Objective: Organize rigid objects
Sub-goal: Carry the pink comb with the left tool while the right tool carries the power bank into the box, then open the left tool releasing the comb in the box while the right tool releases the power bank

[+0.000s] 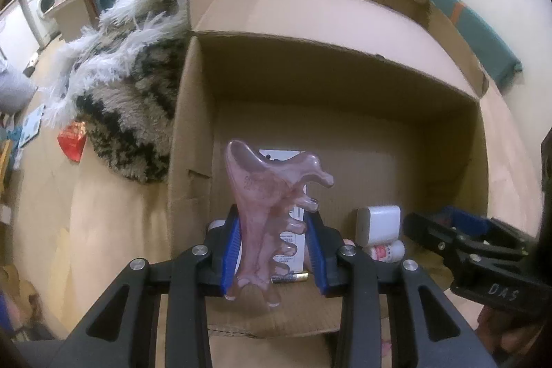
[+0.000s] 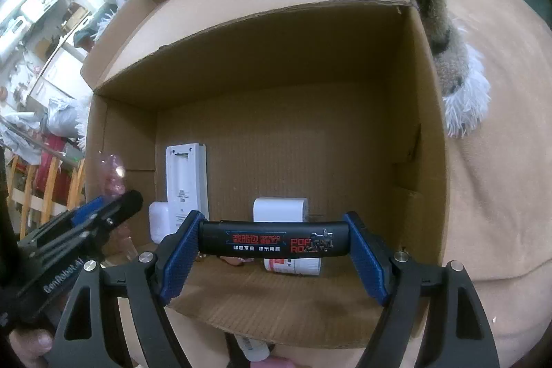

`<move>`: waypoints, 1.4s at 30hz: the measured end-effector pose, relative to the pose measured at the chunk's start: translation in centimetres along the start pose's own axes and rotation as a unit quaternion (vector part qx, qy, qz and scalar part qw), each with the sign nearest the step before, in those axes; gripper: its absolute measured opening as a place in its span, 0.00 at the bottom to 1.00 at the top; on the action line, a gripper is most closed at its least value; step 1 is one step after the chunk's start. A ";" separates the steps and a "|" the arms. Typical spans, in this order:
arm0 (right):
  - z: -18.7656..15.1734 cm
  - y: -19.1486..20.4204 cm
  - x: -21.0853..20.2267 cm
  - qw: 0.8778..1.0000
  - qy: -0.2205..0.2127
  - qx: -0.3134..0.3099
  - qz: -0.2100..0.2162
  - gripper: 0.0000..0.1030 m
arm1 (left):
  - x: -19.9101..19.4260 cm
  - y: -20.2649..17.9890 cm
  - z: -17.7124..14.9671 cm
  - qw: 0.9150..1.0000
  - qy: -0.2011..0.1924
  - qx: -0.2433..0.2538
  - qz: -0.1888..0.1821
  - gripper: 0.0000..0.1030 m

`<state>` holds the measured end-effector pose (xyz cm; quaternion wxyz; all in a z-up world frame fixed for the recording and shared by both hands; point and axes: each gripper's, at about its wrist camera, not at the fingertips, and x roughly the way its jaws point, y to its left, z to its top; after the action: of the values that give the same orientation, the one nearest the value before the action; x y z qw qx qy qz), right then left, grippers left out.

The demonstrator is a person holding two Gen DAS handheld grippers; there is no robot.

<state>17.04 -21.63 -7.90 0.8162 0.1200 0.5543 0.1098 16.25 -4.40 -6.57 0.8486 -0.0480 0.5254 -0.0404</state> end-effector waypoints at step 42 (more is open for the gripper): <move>0.5 -0.9 -2.3 0.999 -0.038 0.021 0.013 1.00 | -1.9 -2.4 -0.4 0.997 -0.013 0.054 0.054 0.64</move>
<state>16.73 -23.21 -5.99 0.8327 0.1484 0.5232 0.1041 15.00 -6.56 -4.73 0.8578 0.0258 0.5128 -0.0224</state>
